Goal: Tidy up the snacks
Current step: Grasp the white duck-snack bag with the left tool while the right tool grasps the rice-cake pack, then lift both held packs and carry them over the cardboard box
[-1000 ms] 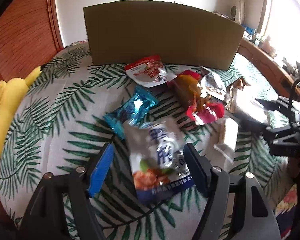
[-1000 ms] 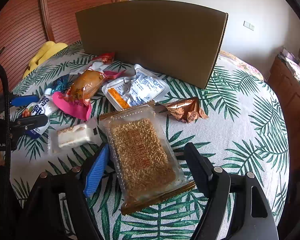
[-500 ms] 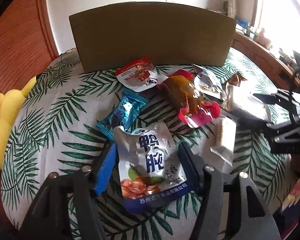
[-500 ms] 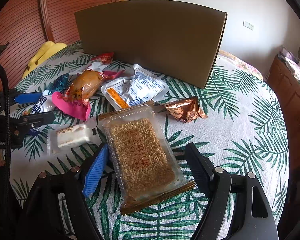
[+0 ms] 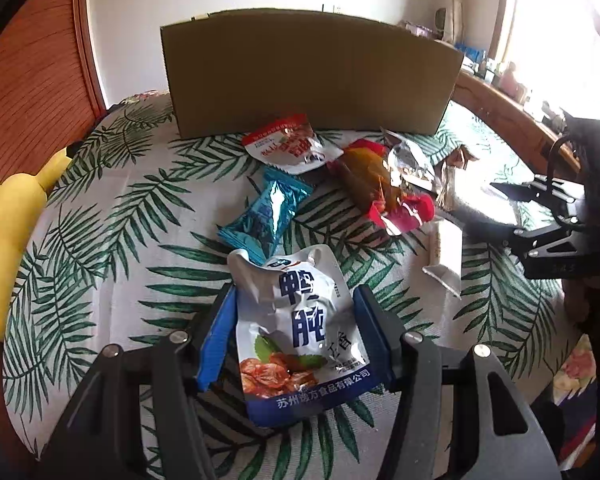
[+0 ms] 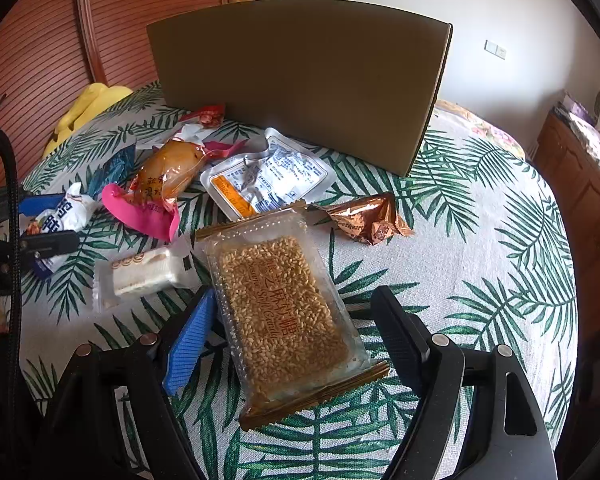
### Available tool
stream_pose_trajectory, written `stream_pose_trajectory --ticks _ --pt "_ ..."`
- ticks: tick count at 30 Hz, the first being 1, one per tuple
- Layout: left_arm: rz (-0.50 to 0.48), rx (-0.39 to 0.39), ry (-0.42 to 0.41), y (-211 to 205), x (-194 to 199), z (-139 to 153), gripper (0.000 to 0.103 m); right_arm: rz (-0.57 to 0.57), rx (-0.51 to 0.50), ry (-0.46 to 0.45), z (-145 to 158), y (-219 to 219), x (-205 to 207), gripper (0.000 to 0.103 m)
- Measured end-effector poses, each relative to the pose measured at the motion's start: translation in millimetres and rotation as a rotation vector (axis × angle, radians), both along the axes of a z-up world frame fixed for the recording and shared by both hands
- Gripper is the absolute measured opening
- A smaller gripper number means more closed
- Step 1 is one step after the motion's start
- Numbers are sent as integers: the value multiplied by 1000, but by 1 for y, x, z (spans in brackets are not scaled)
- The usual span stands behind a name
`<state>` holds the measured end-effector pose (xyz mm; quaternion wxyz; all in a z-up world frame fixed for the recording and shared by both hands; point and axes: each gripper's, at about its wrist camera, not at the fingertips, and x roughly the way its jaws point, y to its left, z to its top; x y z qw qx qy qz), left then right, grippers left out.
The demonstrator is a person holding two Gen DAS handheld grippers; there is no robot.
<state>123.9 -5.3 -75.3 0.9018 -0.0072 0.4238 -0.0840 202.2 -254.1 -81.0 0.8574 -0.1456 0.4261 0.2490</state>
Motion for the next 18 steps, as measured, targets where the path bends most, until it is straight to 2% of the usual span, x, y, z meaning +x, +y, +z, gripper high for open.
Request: stream_pose_trajectory --ticks 6,8,10,13,18 --pt "-18 -16 -35 2 -3 13 58 -1 -6 3 1 0 1 80" --pt "-27 -25 -44 2 -3 17 58 2 -3 4 1 1 -2 77" --pt "-31 -29 -51 1 -2 20 58 8 -3 0 3 1 -5 62" --pt "-38 -36 -58 -1 1 23 58 8 -17 -6 6 0 -9 52" --pt "-48 -44 -72 -3 4 29 58 -13 -9 -15 9 -5 -19 47"
